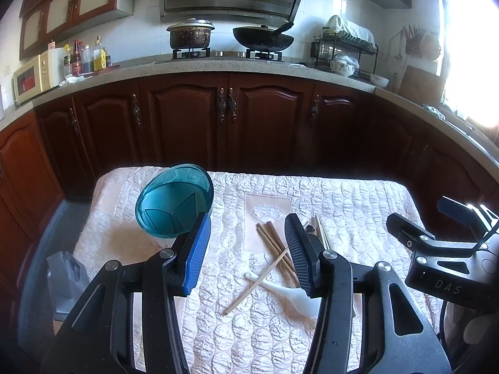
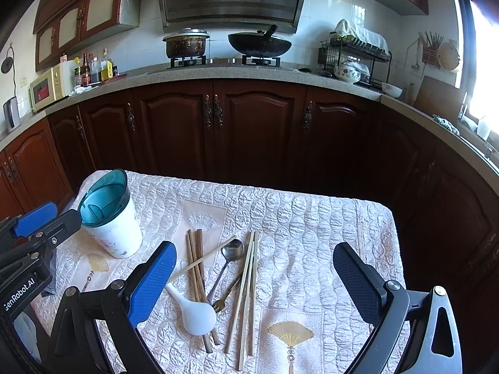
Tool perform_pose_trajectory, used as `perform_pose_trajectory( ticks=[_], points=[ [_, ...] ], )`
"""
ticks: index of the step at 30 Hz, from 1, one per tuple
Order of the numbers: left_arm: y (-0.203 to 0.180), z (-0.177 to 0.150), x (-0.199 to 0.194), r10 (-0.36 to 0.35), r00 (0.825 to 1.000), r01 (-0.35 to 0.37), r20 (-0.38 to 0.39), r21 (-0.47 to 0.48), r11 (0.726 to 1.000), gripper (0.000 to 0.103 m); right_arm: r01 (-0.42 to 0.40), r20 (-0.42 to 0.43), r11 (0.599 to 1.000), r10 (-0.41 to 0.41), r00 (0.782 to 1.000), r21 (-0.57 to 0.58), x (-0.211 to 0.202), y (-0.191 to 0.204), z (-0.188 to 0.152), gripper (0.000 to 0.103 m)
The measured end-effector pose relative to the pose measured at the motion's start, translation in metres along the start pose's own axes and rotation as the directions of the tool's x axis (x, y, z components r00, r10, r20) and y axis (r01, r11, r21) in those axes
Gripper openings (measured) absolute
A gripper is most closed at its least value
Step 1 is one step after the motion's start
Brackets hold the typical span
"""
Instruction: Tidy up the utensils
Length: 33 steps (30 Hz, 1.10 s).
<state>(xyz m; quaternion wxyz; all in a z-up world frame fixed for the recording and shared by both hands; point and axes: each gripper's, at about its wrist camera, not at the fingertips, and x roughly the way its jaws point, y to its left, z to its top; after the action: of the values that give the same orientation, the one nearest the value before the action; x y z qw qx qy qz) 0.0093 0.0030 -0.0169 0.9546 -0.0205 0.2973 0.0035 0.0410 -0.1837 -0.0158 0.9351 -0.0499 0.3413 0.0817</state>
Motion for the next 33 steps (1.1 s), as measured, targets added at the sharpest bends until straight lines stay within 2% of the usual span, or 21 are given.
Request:
perform_pose_trajectory(
  ticks=[17, 20, 28, 33],
  points=[
    [-0.001, -0.003, 0.010, -0.001, 1.000, 0.001, -0.010, 0.004, 1.000, 0.049, -0.001, -0.028, 1.000, 0.000, 1.000, -0.016, 0.009, 0.003, -0.002, 0.100],
    [-0.002, -0.004, 0.012, -0.016, 0.999, 0.016, -0.029, -0.011, 1.000, 0.049, 0.001, -0.035, 1.000, -0.001, 0.999, -0.012, 0.012, 0.002, -0.003, 0.100],
    [-0.005, -0.008, 0.030, -0.018, 0.998, 0.019, -0.068, 0.020, 1.000, 0.049, -0.016, -0.085, 1.000, 0.015, 0.996, -0.007, 0.030, -0.005, -0.011, 0.100],
    [-0.007, -0.012, 0.051, -0.064, 0.989, 0.069, -0.130, 0.031, 0.997, 0.049, -0.048, -0.128, 0.999, 0.049, 0.991, 0.015, 0.047, -0.016, -0.021, 0.100]
  ],
)
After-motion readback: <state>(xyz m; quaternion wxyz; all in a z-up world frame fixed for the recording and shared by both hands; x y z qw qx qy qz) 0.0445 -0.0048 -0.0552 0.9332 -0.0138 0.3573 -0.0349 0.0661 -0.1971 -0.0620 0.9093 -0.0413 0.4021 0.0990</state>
